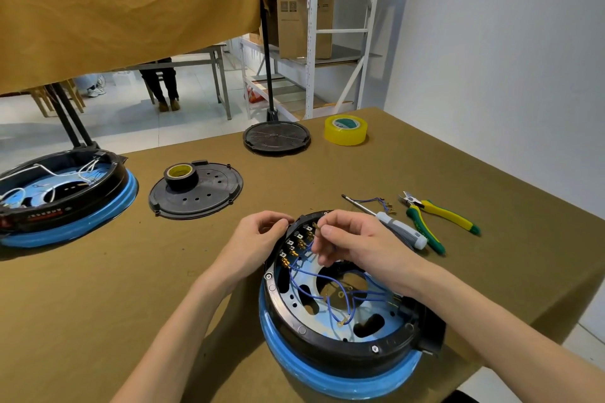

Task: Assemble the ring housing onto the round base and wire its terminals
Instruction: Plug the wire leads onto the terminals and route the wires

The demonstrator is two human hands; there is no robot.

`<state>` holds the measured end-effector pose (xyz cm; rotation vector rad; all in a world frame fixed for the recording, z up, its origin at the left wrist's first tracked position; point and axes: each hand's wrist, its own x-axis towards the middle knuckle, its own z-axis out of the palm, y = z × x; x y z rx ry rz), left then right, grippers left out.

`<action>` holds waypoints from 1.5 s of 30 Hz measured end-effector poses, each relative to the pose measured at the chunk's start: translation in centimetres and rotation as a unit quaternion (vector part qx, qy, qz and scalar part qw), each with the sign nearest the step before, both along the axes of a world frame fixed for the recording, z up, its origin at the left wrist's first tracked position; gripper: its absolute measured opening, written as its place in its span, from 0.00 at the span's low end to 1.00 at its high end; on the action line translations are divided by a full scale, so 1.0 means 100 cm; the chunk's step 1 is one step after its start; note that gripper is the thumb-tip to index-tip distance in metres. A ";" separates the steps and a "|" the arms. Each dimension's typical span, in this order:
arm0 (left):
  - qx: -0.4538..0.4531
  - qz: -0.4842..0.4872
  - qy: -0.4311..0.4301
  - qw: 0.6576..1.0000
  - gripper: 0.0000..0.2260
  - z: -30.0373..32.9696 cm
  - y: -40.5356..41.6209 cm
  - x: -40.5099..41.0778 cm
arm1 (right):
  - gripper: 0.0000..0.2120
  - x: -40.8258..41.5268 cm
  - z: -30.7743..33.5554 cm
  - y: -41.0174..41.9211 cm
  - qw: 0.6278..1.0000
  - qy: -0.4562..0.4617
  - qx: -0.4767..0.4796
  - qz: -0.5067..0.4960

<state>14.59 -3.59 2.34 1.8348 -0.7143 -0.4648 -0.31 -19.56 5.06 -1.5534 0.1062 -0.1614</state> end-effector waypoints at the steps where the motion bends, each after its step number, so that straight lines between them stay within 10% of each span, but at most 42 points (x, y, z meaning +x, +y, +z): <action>1: -0.001 0.000 0.003 1.000 0.09 0.000 0.000 0.000 | 0.06 0.000 0.000 0.000 1.000 0.003 0.004 0.003; 15: -0.001 -0.004 0.002 1.000 0.08 0.003 -0.002 -0.001 | 0.03 0.004 0.001 0.005 0.984 0.045 -0.175 -0.010; 24: 0.000 -0.004 0.005 1.000 0.08 0.004 -0.001 -0.002 | 0.02 0.011 0.004 0.017 0.897 0.030 -0.436 -0.069; 45: 0.005 -0.018 0.046 0.999 0.12 -0.002 -0.005 -0.004 | 0.08 0.022 -0.009 0.033 0.864 0.086 -0.478 -0.135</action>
